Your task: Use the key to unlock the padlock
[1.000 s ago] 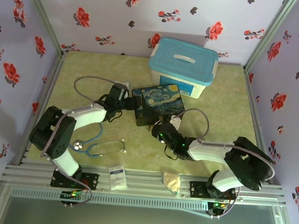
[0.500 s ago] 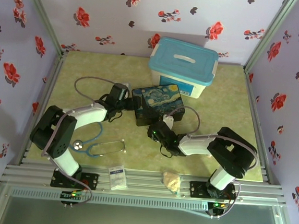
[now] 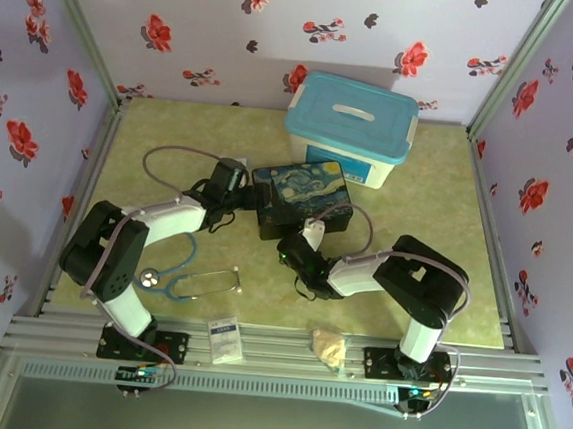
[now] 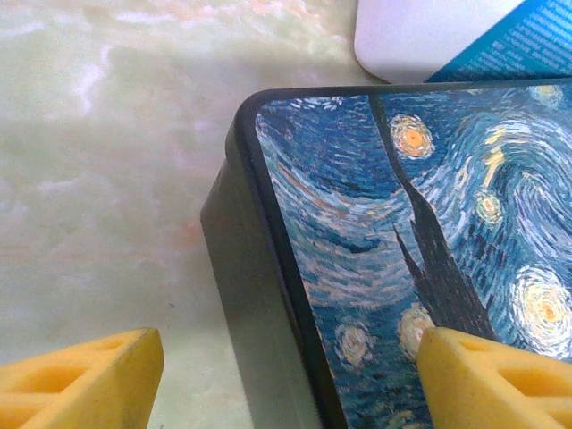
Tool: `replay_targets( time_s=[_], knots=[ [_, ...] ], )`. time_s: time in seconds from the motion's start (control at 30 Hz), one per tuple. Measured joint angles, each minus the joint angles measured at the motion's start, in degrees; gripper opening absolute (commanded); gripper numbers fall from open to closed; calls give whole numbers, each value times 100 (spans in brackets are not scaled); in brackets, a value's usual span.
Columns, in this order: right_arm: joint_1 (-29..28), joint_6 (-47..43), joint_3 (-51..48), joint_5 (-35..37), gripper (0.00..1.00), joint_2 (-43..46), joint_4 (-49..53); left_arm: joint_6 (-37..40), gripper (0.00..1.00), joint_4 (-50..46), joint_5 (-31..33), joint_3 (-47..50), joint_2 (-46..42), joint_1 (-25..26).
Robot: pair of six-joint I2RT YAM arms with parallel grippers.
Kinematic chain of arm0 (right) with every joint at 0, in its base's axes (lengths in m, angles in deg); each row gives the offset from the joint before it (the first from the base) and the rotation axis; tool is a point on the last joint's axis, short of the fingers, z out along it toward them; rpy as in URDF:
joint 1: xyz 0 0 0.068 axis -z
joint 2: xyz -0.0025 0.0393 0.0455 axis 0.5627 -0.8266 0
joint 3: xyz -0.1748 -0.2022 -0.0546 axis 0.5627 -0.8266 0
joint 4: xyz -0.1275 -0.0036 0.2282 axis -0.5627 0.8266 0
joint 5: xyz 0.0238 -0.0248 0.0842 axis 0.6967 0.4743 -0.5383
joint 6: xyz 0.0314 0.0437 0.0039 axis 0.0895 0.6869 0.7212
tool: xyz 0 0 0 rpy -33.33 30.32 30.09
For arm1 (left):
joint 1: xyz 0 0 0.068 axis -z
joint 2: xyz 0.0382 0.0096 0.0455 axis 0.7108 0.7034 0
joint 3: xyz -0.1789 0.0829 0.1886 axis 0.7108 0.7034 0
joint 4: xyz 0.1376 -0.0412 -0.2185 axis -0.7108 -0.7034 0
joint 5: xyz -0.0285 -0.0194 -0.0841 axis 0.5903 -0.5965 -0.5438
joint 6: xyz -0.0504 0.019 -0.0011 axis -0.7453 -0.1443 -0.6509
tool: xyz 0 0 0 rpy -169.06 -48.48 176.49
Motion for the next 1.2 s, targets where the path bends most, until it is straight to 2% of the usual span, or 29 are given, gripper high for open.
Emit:
replay_targets(
  time_s=[0.13,0.37,0.4,0.6,0.73,0.93,0.97,1.2],
  knots=[
    [-28,258,-350,-129,4,9,-708,-2,75,22,-2,-13,0,-24],
    [-92,448,-793,-343,3,105,-1392,-24,78,-13,-2,-13,0,-24],
    [-122,487,-807,-363,3,105,-1423,-24,81,-15,-4,-13,2,-24],
    [-586,741,-927,-332,2,107,-1615,-42,80,136,-20,-20,127,-15],
    [-704,1093,-1257,-199,0,-2,-2332,-63,68,396,-7,-28,260,96],
    [-732,1606,-1803,94,0,-949,-4953,-63,48,664,103,-79,402,251],
    [-756,1646,-1829,144,0,-1056,-5213,-59,48,730,140,-57,411,251],
    [-898,1950,-1821,627,0,-1346,-5790,-66,41,1231,264,184,415,251]
  ],
)
